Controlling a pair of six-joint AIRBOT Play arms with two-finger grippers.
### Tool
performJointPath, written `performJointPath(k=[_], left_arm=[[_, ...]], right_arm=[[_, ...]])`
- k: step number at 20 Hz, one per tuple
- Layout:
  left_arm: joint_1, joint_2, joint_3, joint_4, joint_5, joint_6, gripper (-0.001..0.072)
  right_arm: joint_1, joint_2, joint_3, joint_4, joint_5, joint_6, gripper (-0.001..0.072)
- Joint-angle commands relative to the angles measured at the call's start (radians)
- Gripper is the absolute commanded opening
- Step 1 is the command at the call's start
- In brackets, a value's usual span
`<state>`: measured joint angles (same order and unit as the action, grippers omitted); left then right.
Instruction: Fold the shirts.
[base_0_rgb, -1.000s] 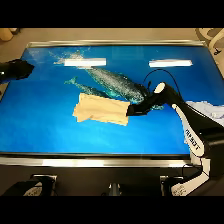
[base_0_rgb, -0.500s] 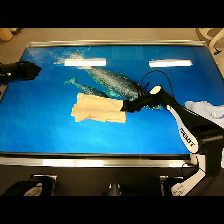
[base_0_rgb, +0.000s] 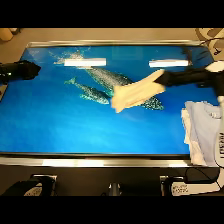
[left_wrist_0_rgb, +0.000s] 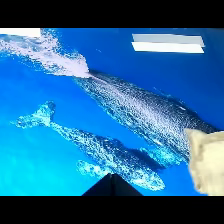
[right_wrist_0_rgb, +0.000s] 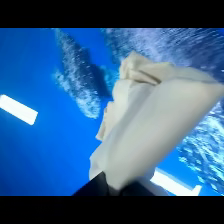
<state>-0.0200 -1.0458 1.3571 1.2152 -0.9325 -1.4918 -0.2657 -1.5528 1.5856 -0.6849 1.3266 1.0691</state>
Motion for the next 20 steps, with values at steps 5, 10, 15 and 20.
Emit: performJointPath(k=[5,10,15,20], left_arm=[[0.000,0.000,-0.003,0.002,0.017,0.000,0.0033],[0.000,0.000,-0.017,0.002,0.029,0.005,0.0033],[0.000,0.000,-0.046,0.002,0.070,0.004,0.0033],[0.000,0.000,-0.046,0.001,0.090,0.004,0.0033]], right_arm=[[-0.446,0.159,0.127,-0.119,0.171,0.127,0.0013],[-0.582,0.237,0.127,-0.116,0.299,0.137,0.0014],[-0.729,0.312,0.127,-0.154,0.378,0.163,0.0014],[-0.772,0.356,0.114,-0.446,0.522,0.154,0.0014]])
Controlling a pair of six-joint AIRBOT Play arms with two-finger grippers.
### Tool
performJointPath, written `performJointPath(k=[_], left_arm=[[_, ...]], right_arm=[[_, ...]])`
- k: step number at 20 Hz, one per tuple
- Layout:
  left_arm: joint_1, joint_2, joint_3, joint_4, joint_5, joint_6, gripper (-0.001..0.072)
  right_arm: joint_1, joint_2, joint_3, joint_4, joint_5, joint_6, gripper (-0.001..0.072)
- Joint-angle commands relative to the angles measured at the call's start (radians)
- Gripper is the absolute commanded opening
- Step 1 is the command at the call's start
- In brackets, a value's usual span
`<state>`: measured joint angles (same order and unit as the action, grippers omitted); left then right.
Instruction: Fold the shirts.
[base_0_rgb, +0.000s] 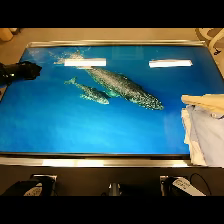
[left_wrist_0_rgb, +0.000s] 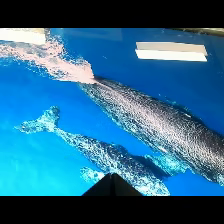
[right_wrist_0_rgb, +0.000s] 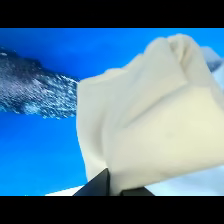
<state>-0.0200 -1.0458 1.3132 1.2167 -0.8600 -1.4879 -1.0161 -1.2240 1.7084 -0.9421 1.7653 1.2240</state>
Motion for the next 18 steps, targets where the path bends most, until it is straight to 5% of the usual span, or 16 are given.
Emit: performJointPath(k=[1,7,16,17,18], left_arm=[[0.000,0.000,-0.002,0.000,0.019,0.000,0.0034],[0.000,0.001,-0.002,-0.002,0.019,0.000,0.0033],[0.000,0.001,-0.002,-0.004,0.019,0.000,0.0033],[0.000,0.001,-0.002,-0.004,0.019,0.000,0.0034],[0.000,0.001,-0.002,-0.004,0.019,0.000,0.0033]], right_arm=[[-0.011,0.041,-0.024,-0.251,0.083,0.005,0.0014],[0.023,0.161,-0.274,-0.518,0.084,-0.001,0.0013],[0.023,0.219,-0.618,-0.593,-0.016,-0.006,0.0022],[0.023,0.219,-0.618,-0.598,-0.029,0.000,0.0149],[0.023,0.219,-0.618,-0.607,-0.040,0.000,0.0352]])
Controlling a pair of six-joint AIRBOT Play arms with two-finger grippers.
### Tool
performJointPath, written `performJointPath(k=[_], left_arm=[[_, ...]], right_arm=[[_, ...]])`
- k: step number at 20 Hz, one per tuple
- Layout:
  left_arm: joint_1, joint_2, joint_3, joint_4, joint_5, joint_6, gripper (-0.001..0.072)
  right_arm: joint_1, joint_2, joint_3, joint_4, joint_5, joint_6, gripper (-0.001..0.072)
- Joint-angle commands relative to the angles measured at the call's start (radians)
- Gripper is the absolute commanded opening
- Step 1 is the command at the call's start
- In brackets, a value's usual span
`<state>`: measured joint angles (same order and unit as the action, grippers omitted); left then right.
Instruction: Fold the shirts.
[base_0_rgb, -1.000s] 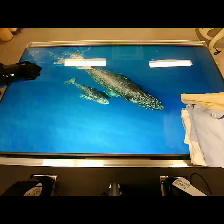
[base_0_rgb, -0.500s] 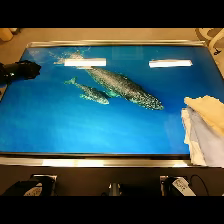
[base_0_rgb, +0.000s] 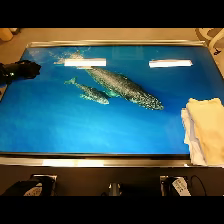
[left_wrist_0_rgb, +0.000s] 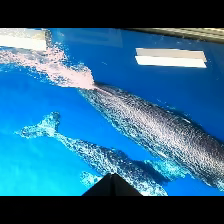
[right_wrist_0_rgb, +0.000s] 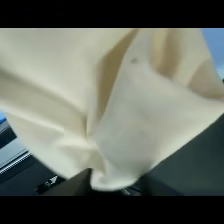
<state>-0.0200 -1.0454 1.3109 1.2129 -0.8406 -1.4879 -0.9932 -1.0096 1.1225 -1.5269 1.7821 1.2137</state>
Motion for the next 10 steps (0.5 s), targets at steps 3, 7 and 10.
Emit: performJointPath(k=[3,7,10], left_arm=[[0.000,0.001,0.000,0.000,0.000,0.000,0.0034],[-0.006,0.001,0.006,0.000,0.000,0.040,0.0031],[-0.060,-0.028,0.070,0.110,-0.010,0.094,0.0029]], right_arm=[[0.000,0.004,-0.017,-0.069,-0.107,-0.011,0.0679],[0.000,0.004,0.193,-0.042,-0.306,-0.144,0.0672],[0.061,-0.003,0.426,0.082,-0.578,-0.217,0.0663]])
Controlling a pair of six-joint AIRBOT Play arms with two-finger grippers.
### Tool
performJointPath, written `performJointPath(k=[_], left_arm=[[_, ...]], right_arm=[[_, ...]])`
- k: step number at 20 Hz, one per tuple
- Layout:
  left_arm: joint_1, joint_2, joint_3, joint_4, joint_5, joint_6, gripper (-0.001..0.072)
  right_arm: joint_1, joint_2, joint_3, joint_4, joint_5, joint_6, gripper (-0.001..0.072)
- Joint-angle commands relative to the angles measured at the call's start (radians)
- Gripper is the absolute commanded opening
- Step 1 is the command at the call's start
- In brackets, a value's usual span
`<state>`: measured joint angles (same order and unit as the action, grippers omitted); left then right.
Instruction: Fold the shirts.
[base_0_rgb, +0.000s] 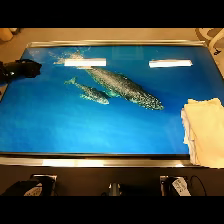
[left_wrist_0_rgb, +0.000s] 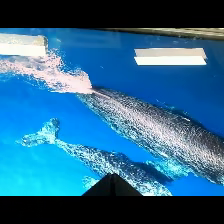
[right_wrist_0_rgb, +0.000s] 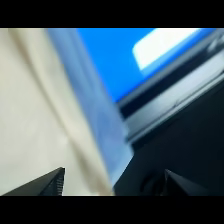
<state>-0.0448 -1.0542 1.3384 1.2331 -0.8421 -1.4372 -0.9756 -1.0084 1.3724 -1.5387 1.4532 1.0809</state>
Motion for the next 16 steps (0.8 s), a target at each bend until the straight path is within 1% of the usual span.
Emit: performJointPath(k=[1,2,3,4,5,6,7,8,9,10,11,13,14,16], left_arm=[[-0.071,-0.055,0.097,0.229,-0.044,-0.005,0.0029],[-0.109,-0.103,0.161,0.386,-0.111,-0.077,0.0029],[-0.149,-0.166,0.231,0.549,-0.202,-0.130,0.0029],[-0.179,-0.229,0.286,0.662,-0.290,-0.169,0.0031],[-0.193,-0.275,0.310,0.698,-0.346,-0.200,0.0034],[-0.195,-0.312,0.310,0.688,-0.396,-0.232,0.0078],[-0.193,-0.350,0.304,0.661,-0.488,-0.279,0.0267],[-0.193,-0.380,0.290,0.635,-0.592,-0.330,0.0514],[-0.194,-0.396,0.250,0.599,-0.673,-0.329,0.0614],[-0.197,-0.380,0.177,0.541,-0.665,-0.301,0.0613],[-0.205,-0.344,0.098,0.509,-0.617,-0.294,0.0613],[-0.225,-0.254,-0.042,0.498,-0.510,-0.362,0.0612],[-0.225,-0.229,-0.074,0.498,-0.480,-0.382,0.0612],[-0.223,-0.225,-0.071,0.507,-0.470,-0.381,0.0613]], right_arm=[[0.121,-0.012,0.233,0.101,-0.311,-0.084,0.0628],[0.219,-0.022,0.266,0.100,-0.338,-0.084,0.0629],[0.348,-0.037,0.280,0.098,-0.339,-0.084,0.0629],[0.478,-0.056,0.280,0.086,-0.323,-0.084,0.0629],[0.620,-0.087,0.280,0.063,-0.283,-0.074,0.0629],[0.742,-0.125,0.279,0.042,-0.237,-0.032,0.0630],[0.853,-0.173,0.279,0.026,-0.174,0.053,0.0638],[0.933,-0.225,0.279,0.034,-0.103,0.135,0.0710],[0.982,-0.274,0.279,0.048,-0.036,0.171,0.0709],[1.017,-0.321,0.279,0.080,0.021,0.171,0.0708],[1.036,-0.357,0.279,0.104,0.060,0.164,0.0698],[1.058,-0.400,0.279,0.122,0.124,0.164,0.0698],[1.062,-0.409,0.279,0.121,0.124,0.164,0.0698],[1.062,-0.412,0.279,0.116,0.117,0.164,0.0698]])
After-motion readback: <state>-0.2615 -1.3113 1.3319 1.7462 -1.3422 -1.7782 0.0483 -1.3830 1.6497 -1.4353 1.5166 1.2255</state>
